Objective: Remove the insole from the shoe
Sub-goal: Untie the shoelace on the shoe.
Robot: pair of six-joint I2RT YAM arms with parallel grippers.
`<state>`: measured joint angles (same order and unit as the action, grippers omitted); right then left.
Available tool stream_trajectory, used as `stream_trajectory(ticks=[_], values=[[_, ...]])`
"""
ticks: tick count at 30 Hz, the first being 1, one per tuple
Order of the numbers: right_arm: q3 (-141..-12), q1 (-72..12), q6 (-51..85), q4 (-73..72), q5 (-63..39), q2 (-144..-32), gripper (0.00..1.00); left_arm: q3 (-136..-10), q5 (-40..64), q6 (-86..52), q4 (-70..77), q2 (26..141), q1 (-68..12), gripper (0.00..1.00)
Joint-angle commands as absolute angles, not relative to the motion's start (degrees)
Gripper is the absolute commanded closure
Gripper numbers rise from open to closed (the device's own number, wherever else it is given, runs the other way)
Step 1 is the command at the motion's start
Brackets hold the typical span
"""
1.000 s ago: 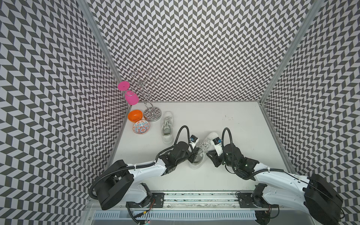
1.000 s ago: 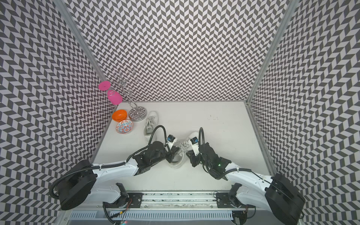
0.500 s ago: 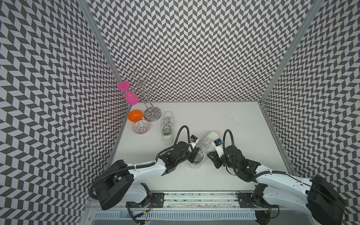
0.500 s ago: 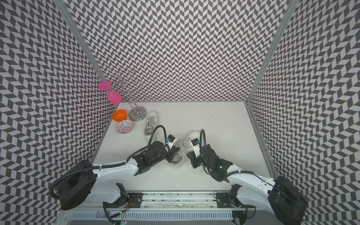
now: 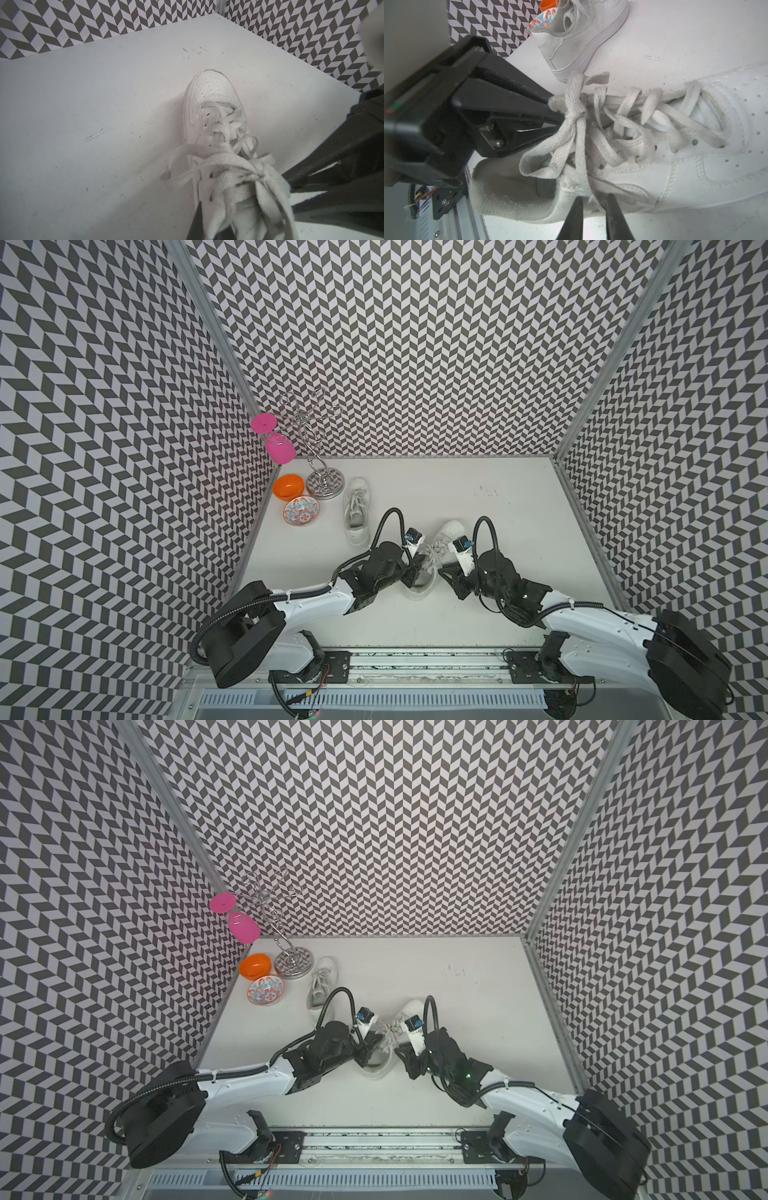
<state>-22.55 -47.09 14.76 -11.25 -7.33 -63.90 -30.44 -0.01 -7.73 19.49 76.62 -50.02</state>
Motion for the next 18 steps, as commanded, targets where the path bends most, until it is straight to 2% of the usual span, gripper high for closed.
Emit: stream_trajectory(ticks=[1, 8, 12, 14, 18], values=[[-22.3, -47.5, 14.2, -15.1, -8.5, -64.8, 0.8, -31.6, 2.4, -7.6, 28.5, 76.0, -49.9, 1.0], [-23.1, -47.6, 14.3, -13.9, -5.6, -64.7, 0.92, -31.7, 2.2, -7.8, 28.4, 75.9, -50.1, 1.0], [-23.4, -47.6, 15.0, -11.3, -1.7, -62.4, 1.0, -33.0, -4.1, -8.5, 25.1, 76.4, -49.9, 1.0], [-23.6, -47.6, 15.4, -9.2, 1.5, -60.4, 1.0, -34.3, -8.5, -9.3, 22.1, 77.3, -49.8, 1.0], [-23.7, -47.6, 16.7, -6.4, 7.5, -55.5, 1.0, -35.2, -10.1, -10.4, 20.2, 78.4, -48.7, 1.0]])
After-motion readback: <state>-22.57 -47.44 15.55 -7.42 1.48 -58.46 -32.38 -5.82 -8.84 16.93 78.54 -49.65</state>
